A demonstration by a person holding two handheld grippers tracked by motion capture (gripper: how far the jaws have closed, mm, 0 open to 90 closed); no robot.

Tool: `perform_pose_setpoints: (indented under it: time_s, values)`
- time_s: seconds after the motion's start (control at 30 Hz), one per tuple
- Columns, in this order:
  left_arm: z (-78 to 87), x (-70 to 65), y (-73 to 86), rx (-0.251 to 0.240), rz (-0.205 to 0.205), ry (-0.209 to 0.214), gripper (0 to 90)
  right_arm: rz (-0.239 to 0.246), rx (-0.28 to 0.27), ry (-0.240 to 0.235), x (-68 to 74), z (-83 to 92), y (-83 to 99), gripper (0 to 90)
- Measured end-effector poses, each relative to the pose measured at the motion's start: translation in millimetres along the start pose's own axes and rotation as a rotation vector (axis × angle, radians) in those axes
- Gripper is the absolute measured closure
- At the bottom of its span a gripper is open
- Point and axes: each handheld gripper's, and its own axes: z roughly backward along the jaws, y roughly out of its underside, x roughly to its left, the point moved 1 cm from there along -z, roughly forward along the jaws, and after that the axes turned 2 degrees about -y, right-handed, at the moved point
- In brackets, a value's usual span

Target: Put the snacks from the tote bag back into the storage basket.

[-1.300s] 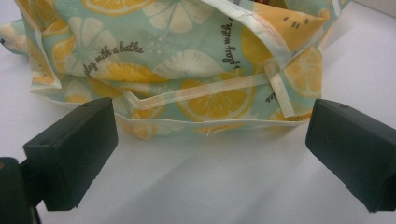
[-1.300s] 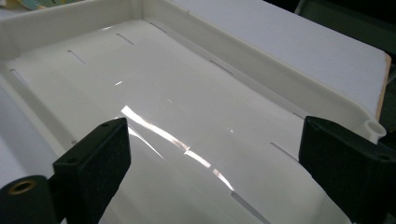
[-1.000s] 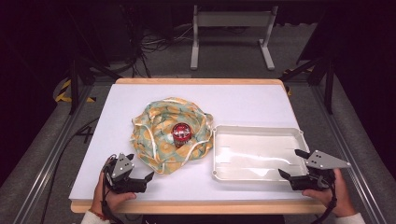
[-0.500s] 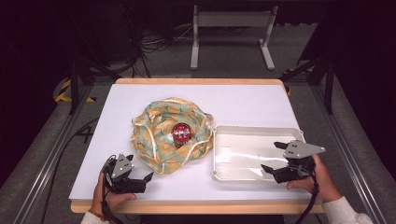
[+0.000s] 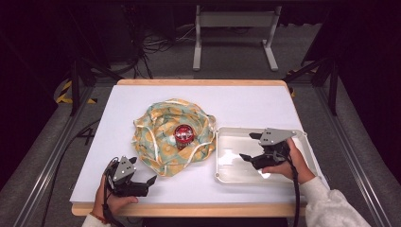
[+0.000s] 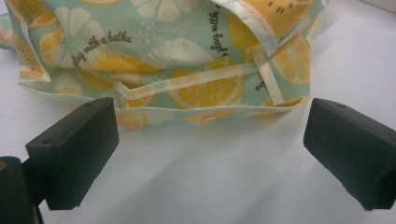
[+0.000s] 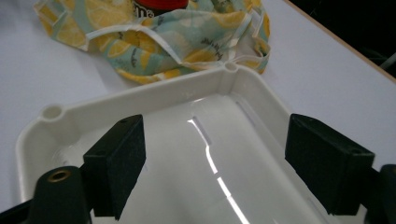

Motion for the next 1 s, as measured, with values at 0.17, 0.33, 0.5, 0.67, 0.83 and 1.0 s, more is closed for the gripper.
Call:
perform_pose_setpoints:
  time_s: [0.17, 0.33, 0.5, 0.67, 0.83, 1.0]
  values:
    - [0.1, 0.4, 0.7, 0.003, -0.001, 0.005, 4.0, 0.03, 0.029, -0.037, -8.8, -15.9, -19.8, 21.8]
    - [0.6, 0.3, 1.3, 0.005, 0.004, 0.005, 3.9, 0.089, 0.102, -0.062, -14.0, -33.3, -41.7, 20.9]
    - [1.4, -0.2, 1.7, 0.006, -0.004, 0.009, 3.9, 0.162, 0.149, -0.072, -12.9, -51.9, -65.9, 21.3]
    - [1.3, 0.3, 2.9, 0.009, -0.002, 0.013, 3.9, 0.212, 0.157, -0.098, -9.1, -66.7, -90.1, 23.4]
    - [2.6, -0.1, 4.3, 0.008, -0.002, 0.021, 3.8, 0.233, 0.199, -0.127, -7.6, -85.0, -111.2, 21.7]
    - [4.1, -0.5, 5.7, 0.01, -0.001, 0.021, 3.8, 0.263, 0.22, -0.163, -5.2, -102.2, -125.9, 21.8]
